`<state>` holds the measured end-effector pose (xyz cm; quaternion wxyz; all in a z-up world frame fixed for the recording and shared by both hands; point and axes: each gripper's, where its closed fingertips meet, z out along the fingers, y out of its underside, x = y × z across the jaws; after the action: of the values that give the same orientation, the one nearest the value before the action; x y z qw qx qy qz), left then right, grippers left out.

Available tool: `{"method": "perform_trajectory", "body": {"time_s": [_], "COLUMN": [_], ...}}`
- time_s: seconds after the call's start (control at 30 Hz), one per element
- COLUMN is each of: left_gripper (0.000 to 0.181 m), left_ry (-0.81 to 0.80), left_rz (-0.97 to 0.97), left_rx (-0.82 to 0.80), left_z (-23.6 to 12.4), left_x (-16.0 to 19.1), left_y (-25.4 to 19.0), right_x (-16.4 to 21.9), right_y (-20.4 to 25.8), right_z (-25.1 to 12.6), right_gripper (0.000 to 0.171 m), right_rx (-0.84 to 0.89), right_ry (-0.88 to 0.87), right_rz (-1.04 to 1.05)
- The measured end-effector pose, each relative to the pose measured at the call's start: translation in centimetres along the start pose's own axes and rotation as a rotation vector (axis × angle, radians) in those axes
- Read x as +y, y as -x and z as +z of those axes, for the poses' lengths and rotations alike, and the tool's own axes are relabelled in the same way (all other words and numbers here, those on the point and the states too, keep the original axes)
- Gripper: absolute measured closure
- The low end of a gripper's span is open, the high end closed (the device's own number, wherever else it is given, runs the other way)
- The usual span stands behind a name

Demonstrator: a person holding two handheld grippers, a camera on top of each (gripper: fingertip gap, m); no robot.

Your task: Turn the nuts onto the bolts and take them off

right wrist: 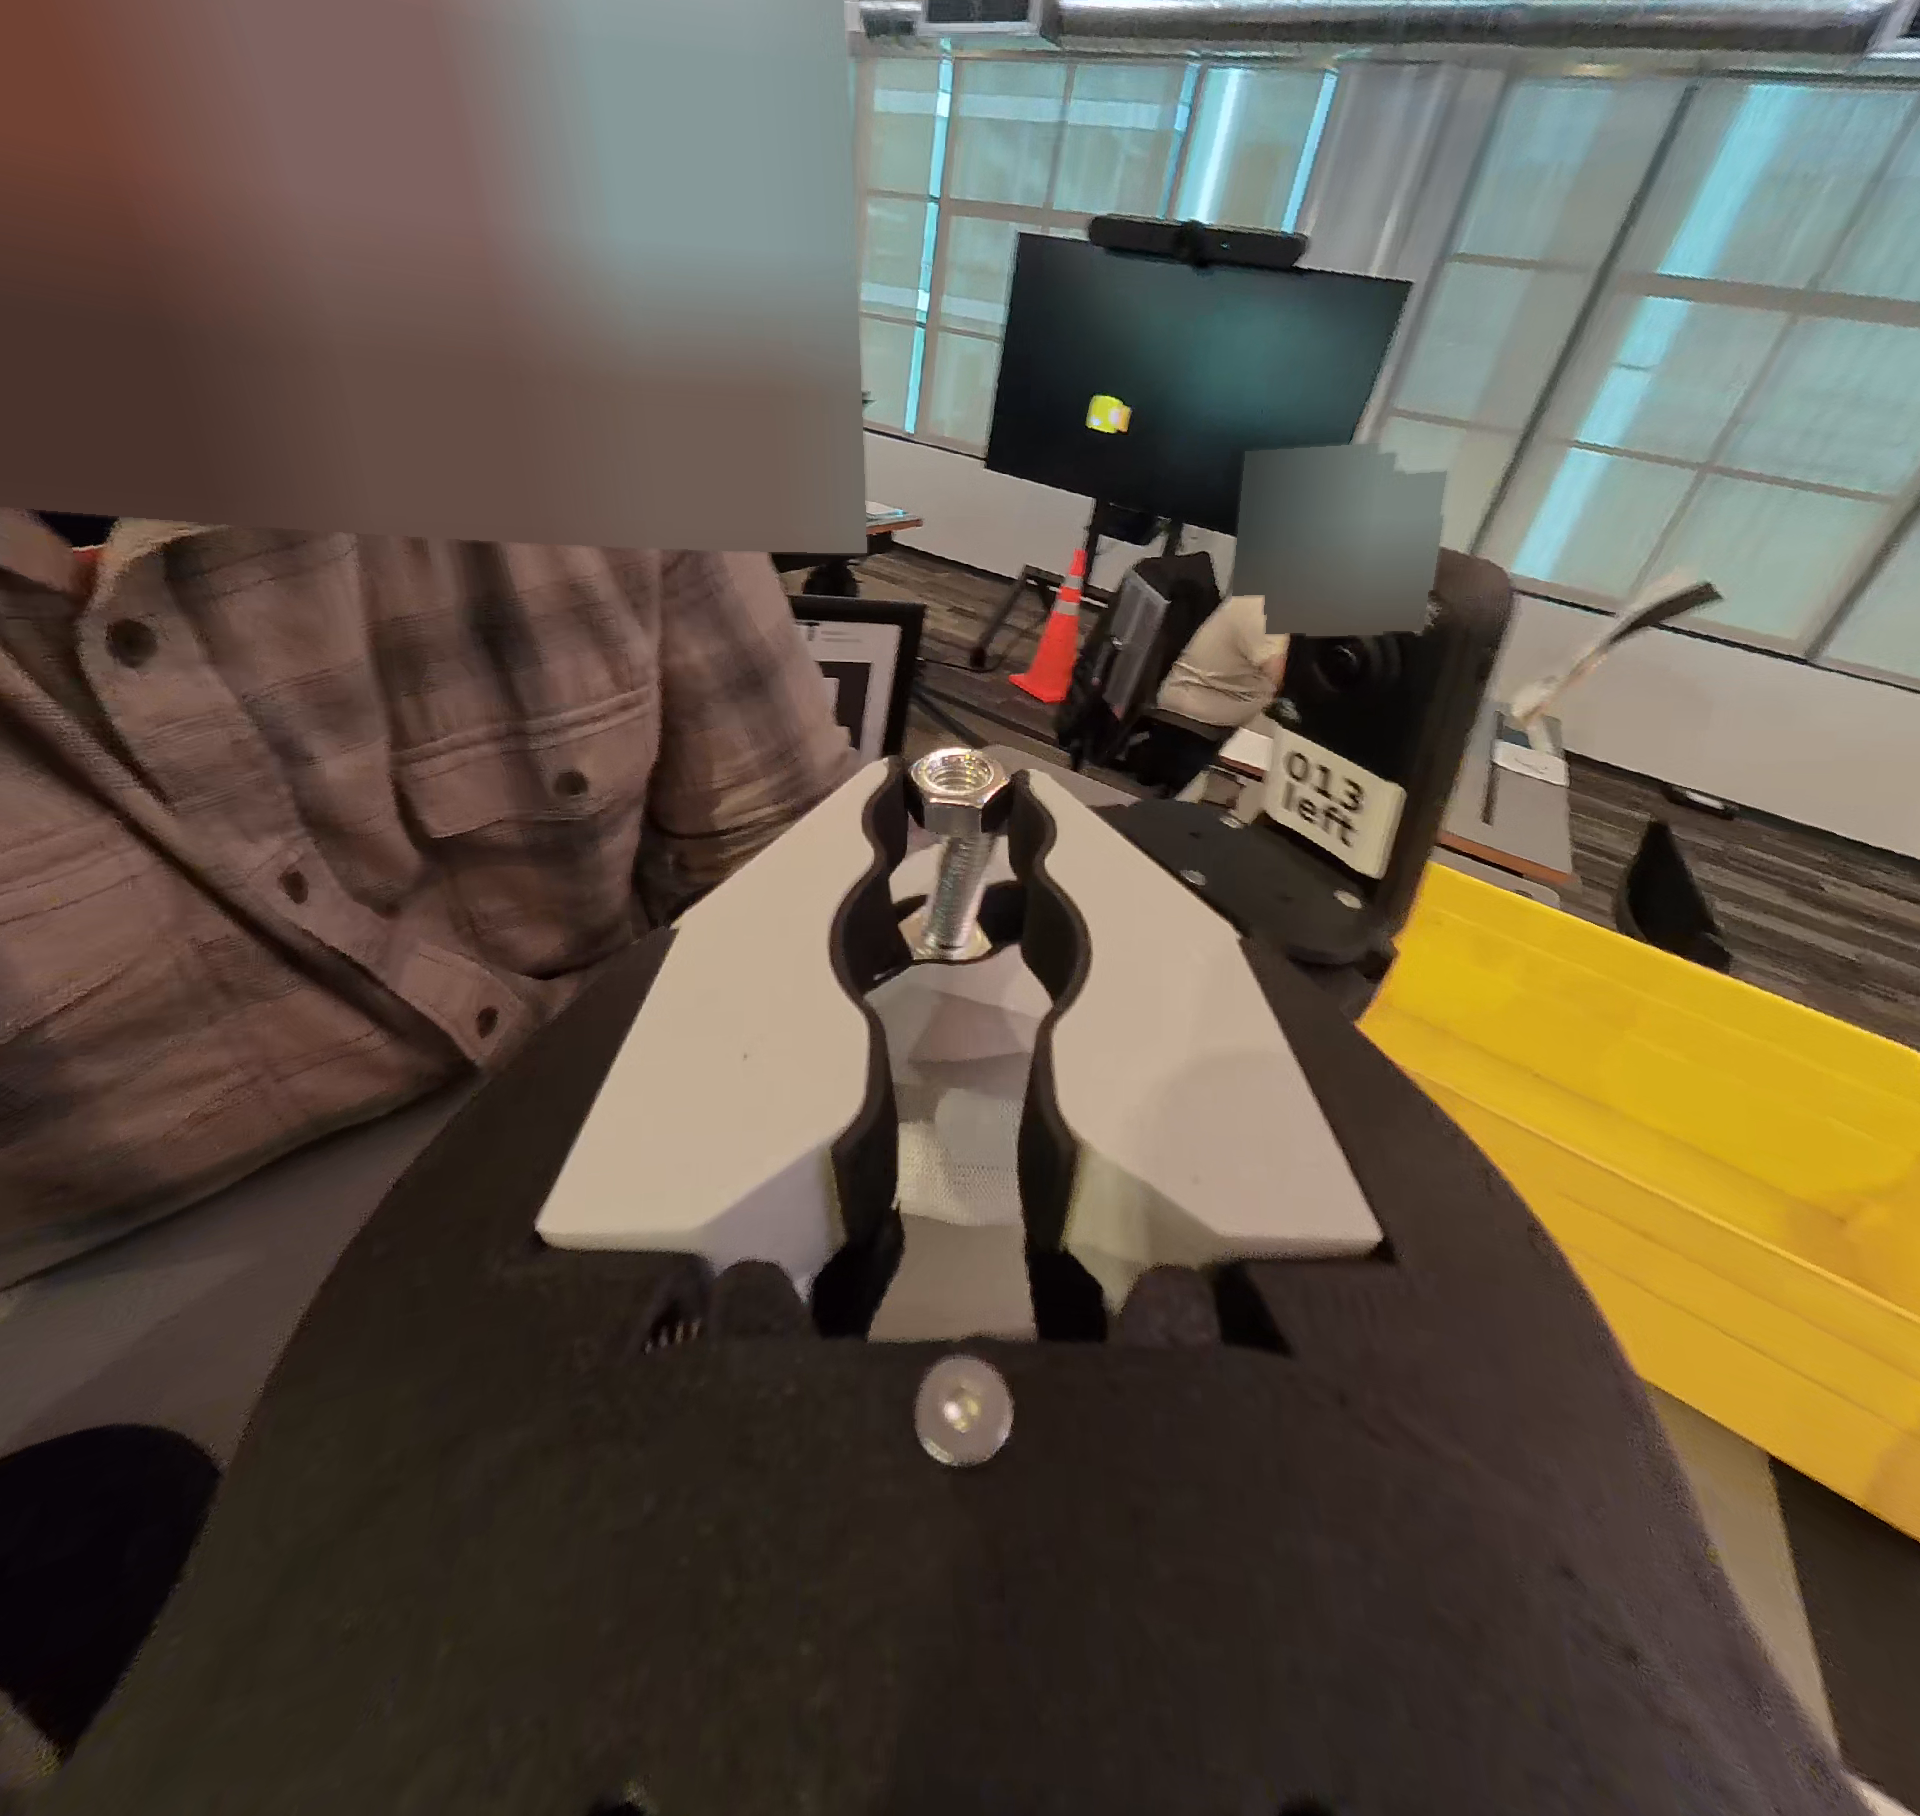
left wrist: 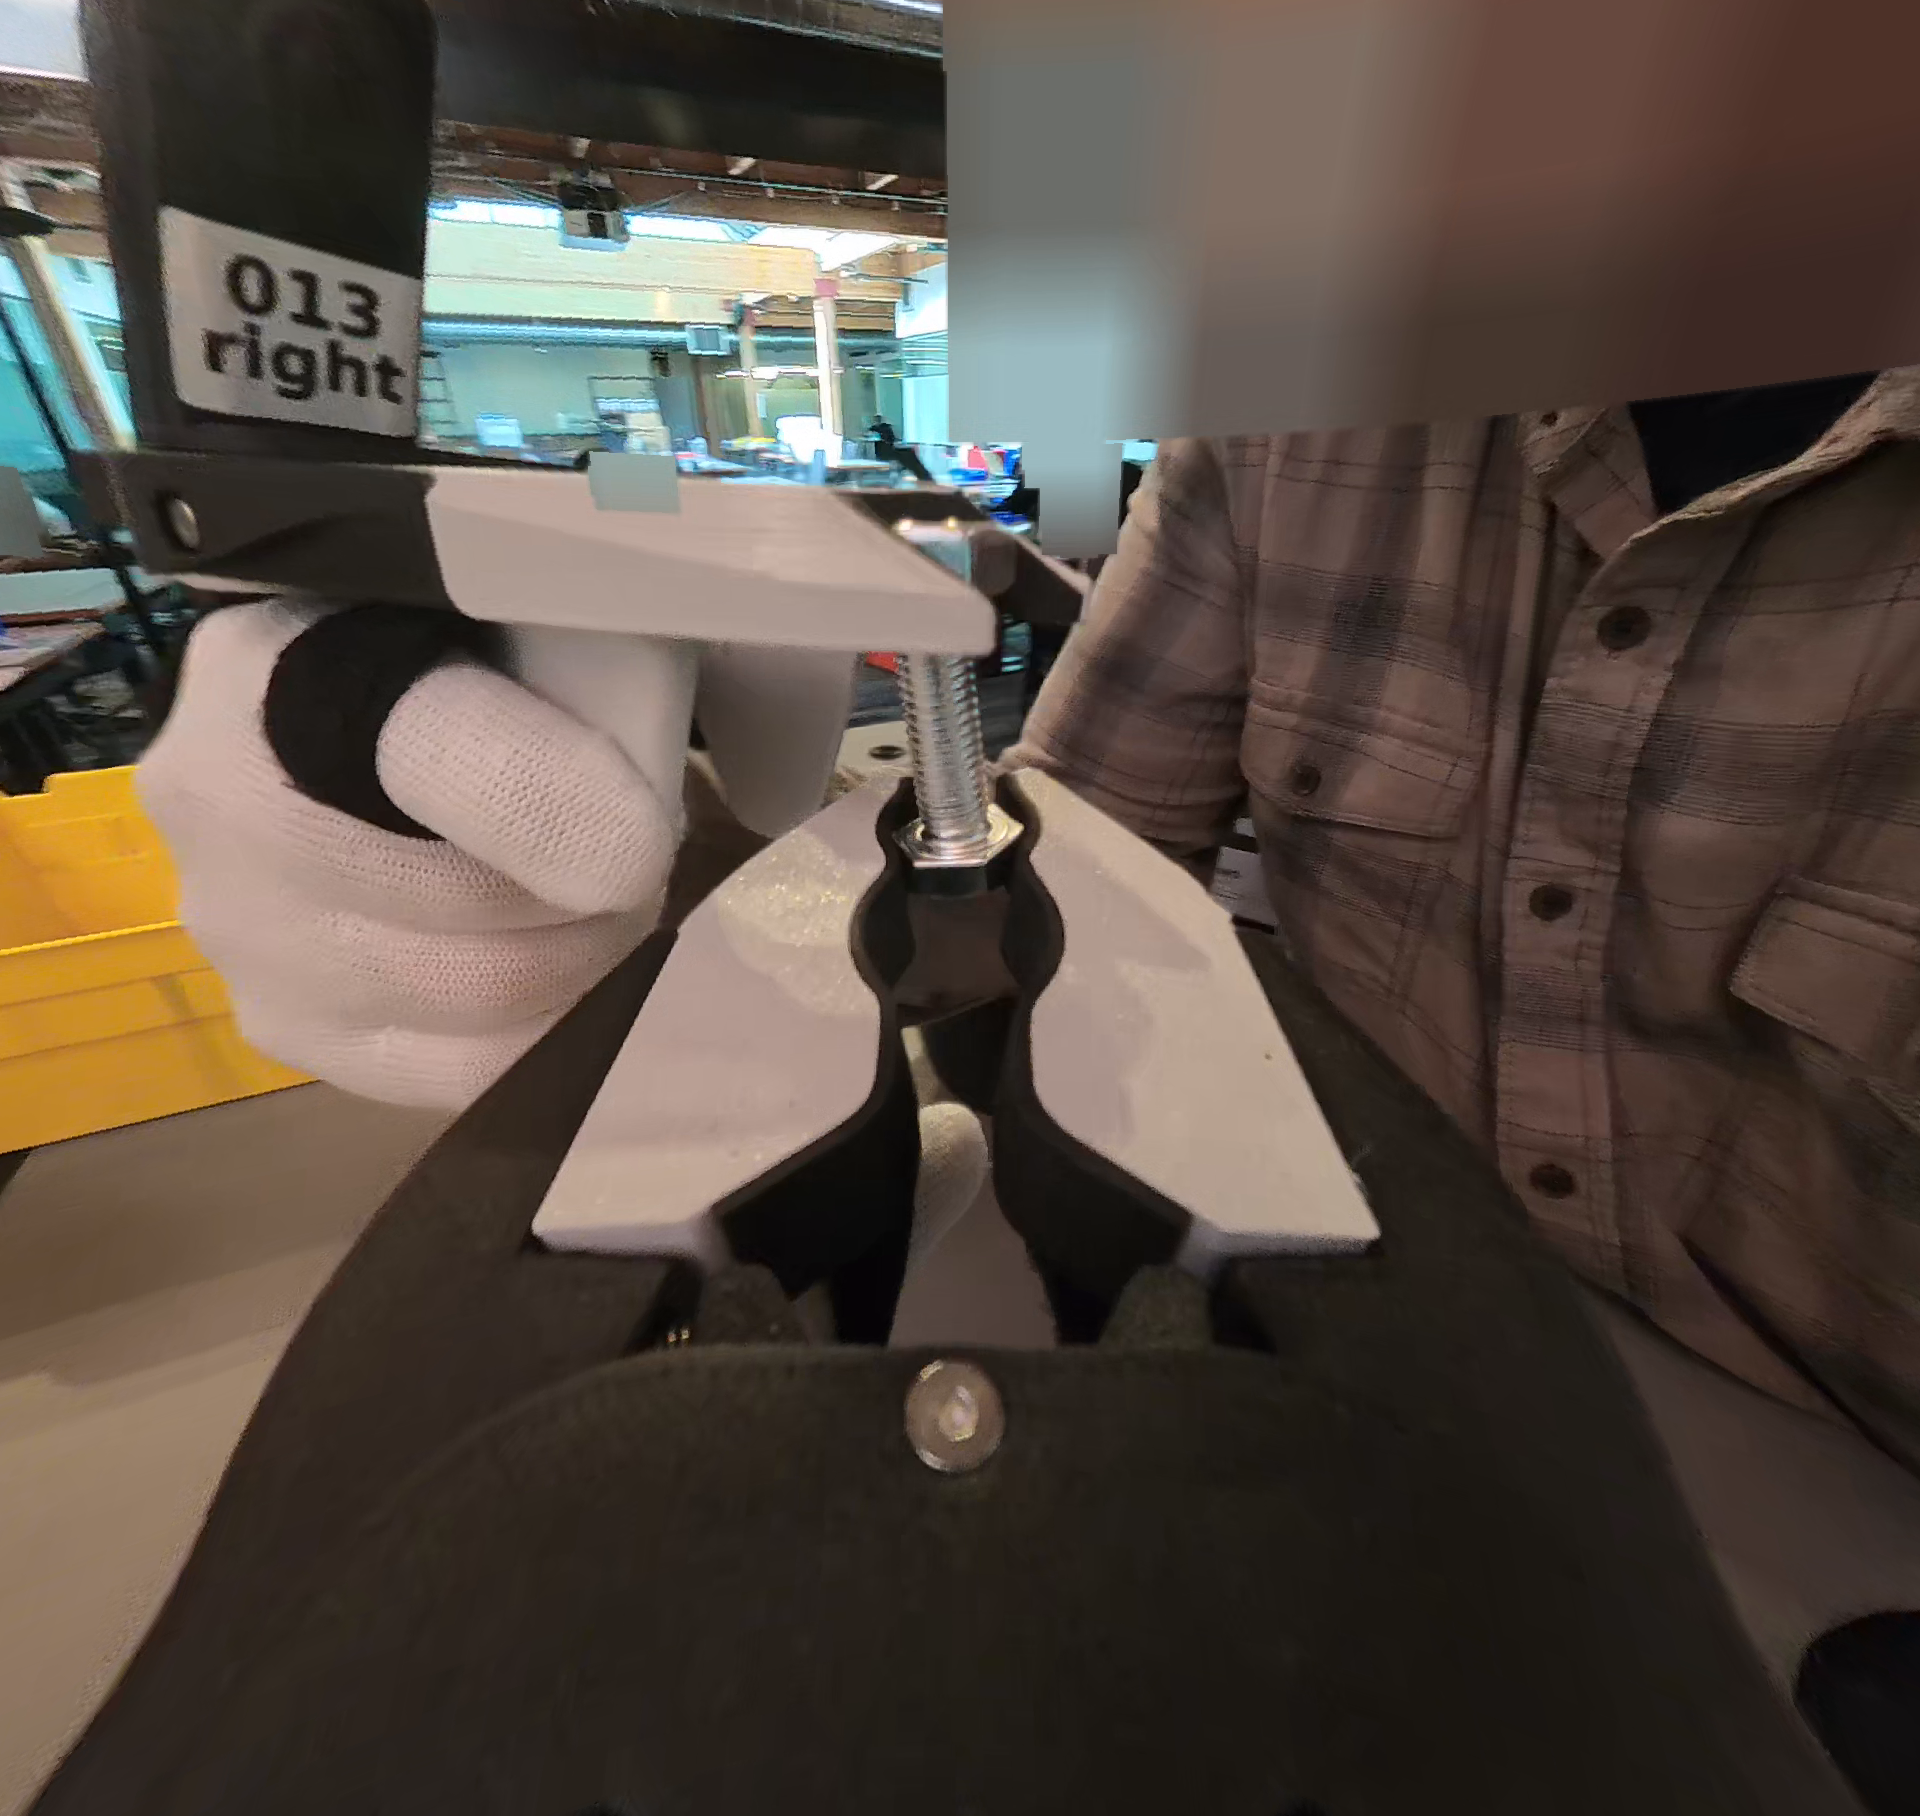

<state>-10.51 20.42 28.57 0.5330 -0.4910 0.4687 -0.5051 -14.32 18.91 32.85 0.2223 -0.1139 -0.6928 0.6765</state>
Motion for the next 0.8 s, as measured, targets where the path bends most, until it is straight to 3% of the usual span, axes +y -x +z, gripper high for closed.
{"method": "perform_trajectory", "body": {"time_s": [0.2, 0.3, 0.4, 0.47, 0.57, 0.63, 0.8], "left_gripper": [0.166, 0.166, 0.167, 0.166, 0.167, 0.167, 0.167], "left_ry": [-0.005, -0.012, -0.002, -0.023, 0.001, 0.021, 0.063], "left_rz": [-0.034, -0.026, -0.008, -0.003, 0.007, 0.014, 0.052], "left_rx": [0.124, 0.071, -0.009, -0.043, -0.089, -0.107, -0.272], "left_z": [1.1, 0.5, -0.5, -1.2, -1.6, -1.7, -1.9], "left_x": [0.3, 0.2, -0.1, -0.5, -0.2, 0.0, 0.3], "left_y": [-1.7, -0.9, 0.2, 0.7, 1.3, 1.5, 4.0], "right_x": [-1.5, -2.6, -3.5, -3.8, -0.6, 2.5, 11.0], "right_y": [1.6, -0.3, -3.8, -6.7, -6.9, -4.3, 4.7], "right_z": [-0.2, -0.8, -3.9, -8.7, -17.7, -24.3, -36.9], "right_gripper": [0.154, 0.154, 0.154, 0.154, 0.154, 0.154, 0.154], "right_rx": [-0.115, 0.027, 0.342, 0.636, 0.976, 1.143, 1.388], "right_ry": [-0.114, -0.126, -0.052, 0.011, 0.338, 0.612, 0.924], "right_rz": [0.012, -0.029, -0.076, -0.048, 0.031, 0.107, 0.488]}}
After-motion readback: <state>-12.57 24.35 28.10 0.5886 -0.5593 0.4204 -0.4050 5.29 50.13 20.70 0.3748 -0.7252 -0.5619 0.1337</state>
